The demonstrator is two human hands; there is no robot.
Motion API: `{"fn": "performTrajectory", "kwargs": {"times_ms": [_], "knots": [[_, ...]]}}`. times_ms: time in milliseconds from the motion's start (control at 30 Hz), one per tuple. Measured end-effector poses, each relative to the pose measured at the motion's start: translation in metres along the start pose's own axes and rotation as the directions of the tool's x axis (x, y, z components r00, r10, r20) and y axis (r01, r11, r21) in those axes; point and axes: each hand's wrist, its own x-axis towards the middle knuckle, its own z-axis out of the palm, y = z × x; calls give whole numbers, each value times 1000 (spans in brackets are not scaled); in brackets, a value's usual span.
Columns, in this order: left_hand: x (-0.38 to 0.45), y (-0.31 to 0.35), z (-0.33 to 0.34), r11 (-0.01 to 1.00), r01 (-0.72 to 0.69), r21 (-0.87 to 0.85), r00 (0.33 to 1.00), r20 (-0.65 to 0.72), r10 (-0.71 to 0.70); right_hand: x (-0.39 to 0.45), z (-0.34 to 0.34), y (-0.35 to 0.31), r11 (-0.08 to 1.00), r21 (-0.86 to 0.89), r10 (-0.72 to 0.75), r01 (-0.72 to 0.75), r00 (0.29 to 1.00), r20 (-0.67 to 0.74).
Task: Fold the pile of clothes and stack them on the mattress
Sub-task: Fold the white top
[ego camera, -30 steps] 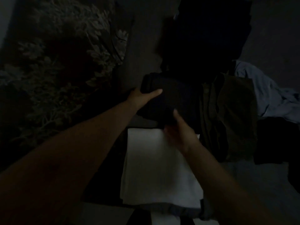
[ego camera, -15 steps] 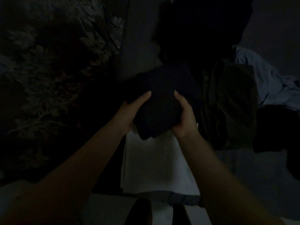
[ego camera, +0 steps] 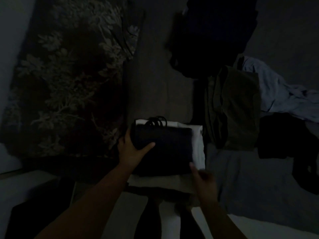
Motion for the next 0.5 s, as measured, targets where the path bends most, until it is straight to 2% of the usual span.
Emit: {"fn": "performTrajectory", "kwargs": {"times_ms": [67, 100, 167, 233, 300, 400, 500], "knots": [[1, 4, 1, 994, 107, -3, 994, -13, -107, 9, -20, -6, 975, -23, -224, 222, 969, -103], [4, 6, 1, 991, 130, 26, 991, -2, -130, 18, -26, -10, 967, -22, -255, 254, 965, -64], [15, 5, 1, 981, 172, 85, 985, 18, -174, 37, -28, -16, 978, 40, -208, 204, 969, 137], [30, 5, -1, 979, 200, 40, 978, 54, -202, 51, -18, -25, 988, 83, -146, 128, 954, 260], [41, 9, -5, 985, 167, -53, 971, 184, -155, 54, 5, -33, 991, 104, -106, 79, 951, 291], [38, 14, -5, 995, 62, -78, 921, 388, -27, 43, 38, -37, 978, 26, -207, 208, 939, 275], [29, 18, -8, 997, -30, -69, 942, 332, 51, 37, 46, -45, 956, -41, -274, 289, 936, 220]]}}
